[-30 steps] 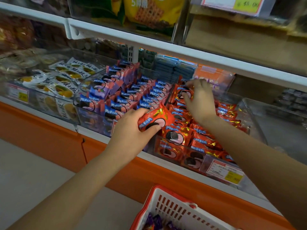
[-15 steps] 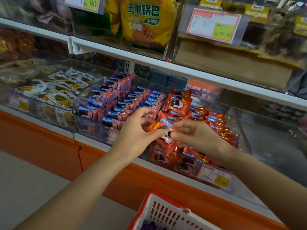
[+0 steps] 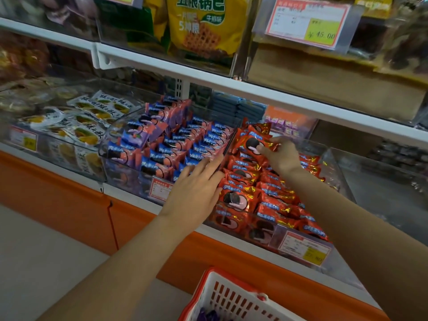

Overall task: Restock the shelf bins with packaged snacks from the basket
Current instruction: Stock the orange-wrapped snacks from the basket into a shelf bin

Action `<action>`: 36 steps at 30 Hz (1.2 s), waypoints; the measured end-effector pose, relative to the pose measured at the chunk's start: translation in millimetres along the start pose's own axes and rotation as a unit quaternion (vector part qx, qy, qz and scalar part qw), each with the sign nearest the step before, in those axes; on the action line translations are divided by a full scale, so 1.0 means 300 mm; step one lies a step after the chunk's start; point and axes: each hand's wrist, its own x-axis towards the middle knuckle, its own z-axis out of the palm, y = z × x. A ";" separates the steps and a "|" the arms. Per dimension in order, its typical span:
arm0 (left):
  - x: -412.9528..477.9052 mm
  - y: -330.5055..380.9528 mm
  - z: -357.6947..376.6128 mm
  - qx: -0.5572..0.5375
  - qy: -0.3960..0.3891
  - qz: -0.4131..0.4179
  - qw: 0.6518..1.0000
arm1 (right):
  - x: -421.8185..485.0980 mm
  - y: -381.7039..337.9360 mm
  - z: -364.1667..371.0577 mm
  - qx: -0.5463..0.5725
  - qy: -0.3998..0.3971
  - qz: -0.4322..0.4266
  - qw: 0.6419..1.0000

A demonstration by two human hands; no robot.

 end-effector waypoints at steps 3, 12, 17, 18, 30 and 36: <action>0.005 -0.010 0.007 0.014 0.018 0.017 1.000 | 0.038 0.005 0.044 -0.074 -0.029 -0.036 0.996; -0.002 -0.017 0.036 0.020 0.025 0.021 0.999 | 0.030 0.018 0.052 -0.087 0.005 -0.062 0.994; 0.008 -0.001 0.015 0.056 -0.018 0.000 0.998 | -0.063 0.023 -0.010 -0.027 0.080 -0.052 0.995; 0.007 0.011 0.003 0.064 -0.023 -0.011 0.998 | -0.102 0.028 -0.029 -0.019 0.089 -0.063 0.994; -0.131 0.215 -0.059 0.162 -0.136 -0.006 0.977 | -0.652 0.169 -0.234 -0.289 -0.176 -0.215 0.916; -0.320 0.291 -0.014 0.082 -0.123 -0.006 0.989 | -0.816 0.318 -0.265 -0.366 -0.179 -0.281 0.869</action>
